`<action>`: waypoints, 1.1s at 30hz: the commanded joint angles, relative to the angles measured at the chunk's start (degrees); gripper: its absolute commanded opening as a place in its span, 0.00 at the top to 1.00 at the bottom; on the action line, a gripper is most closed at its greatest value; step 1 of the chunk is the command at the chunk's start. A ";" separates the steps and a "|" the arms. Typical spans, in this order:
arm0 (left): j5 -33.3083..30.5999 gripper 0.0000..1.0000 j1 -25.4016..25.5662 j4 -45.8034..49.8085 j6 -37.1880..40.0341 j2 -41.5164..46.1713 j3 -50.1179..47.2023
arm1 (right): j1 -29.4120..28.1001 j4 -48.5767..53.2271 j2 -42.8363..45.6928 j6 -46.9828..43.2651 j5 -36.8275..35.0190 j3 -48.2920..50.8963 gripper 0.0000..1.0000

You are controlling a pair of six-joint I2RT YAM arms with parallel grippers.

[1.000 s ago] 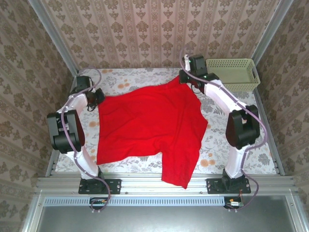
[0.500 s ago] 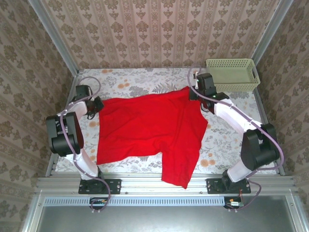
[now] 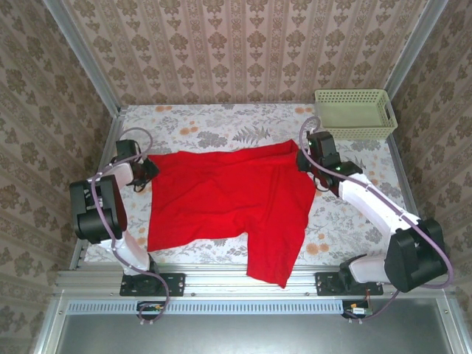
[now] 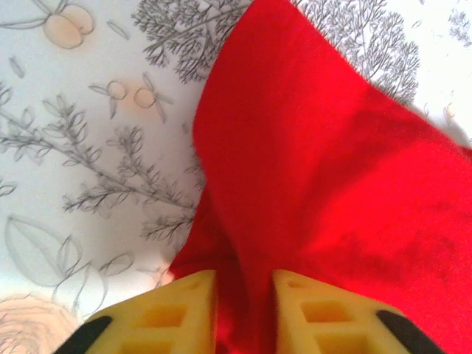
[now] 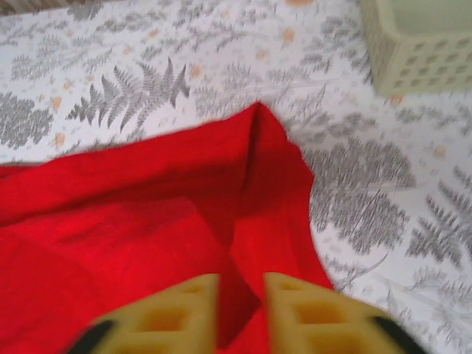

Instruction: Fold the inside-out t-shirt

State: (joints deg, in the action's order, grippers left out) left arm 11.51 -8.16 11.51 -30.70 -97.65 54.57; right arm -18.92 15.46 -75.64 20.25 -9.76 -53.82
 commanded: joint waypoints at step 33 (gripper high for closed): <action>7.09 0.48 0.96 -1.40 -5.51 -14.07 10.24 | 11.54 23.35 -59.88 17.86 14.74 -52.82 0.42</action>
State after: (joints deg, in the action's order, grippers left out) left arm 20.03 -6.57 9.19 -35.24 -110.85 66.74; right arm -8.64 33.04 -132.07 35.29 6.48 -105.03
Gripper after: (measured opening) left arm 0.512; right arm 0.586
